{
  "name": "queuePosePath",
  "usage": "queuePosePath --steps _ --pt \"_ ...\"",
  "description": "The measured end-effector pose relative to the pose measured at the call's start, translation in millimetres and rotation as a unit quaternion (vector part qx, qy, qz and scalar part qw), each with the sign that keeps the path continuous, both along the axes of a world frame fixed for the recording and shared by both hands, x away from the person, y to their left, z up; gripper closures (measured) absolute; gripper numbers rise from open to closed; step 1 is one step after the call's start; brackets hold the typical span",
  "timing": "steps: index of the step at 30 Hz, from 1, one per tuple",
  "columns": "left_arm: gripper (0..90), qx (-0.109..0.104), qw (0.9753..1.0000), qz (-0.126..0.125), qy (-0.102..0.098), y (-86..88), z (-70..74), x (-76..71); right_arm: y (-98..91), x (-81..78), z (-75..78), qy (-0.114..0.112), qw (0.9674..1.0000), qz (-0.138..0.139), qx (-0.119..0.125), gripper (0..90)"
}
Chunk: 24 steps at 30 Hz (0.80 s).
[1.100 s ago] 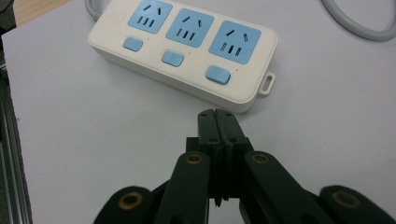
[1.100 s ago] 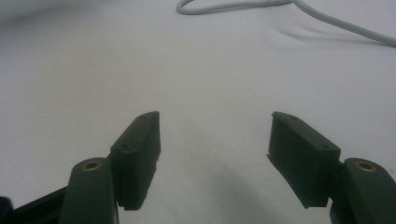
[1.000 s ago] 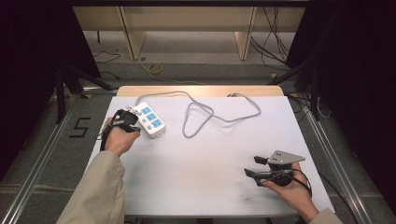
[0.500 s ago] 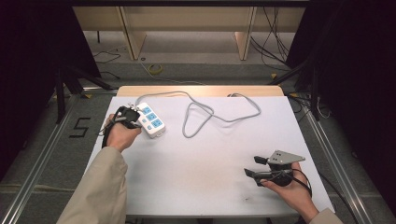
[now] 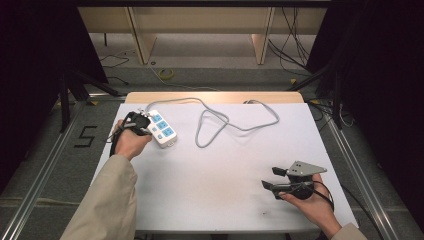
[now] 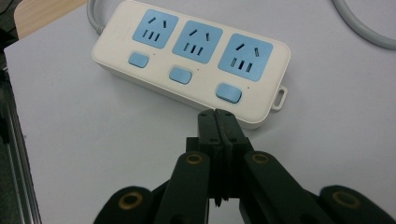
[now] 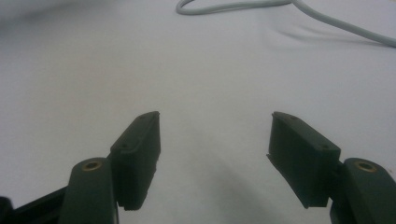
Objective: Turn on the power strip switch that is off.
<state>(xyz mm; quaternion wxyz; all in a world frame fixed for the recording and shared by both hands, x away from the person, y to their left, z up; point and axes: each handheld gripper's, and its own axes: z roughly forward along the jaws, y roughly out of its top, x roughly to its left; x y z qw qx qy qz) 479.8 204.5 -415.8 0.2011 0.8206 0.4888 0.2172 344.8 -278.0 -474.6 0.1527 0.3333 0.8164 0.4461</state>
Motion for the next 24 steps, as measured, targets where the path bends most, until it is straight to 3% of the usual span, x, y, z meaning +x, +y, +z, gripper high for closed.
queuePosePath --steps 24 --pt "89.9 0.012 0.9999 -0.012 0.002 -2.6 2.4 12.5 0.2 0.6 -0.7 0.001 1.0 0.0 0.001 35.0"
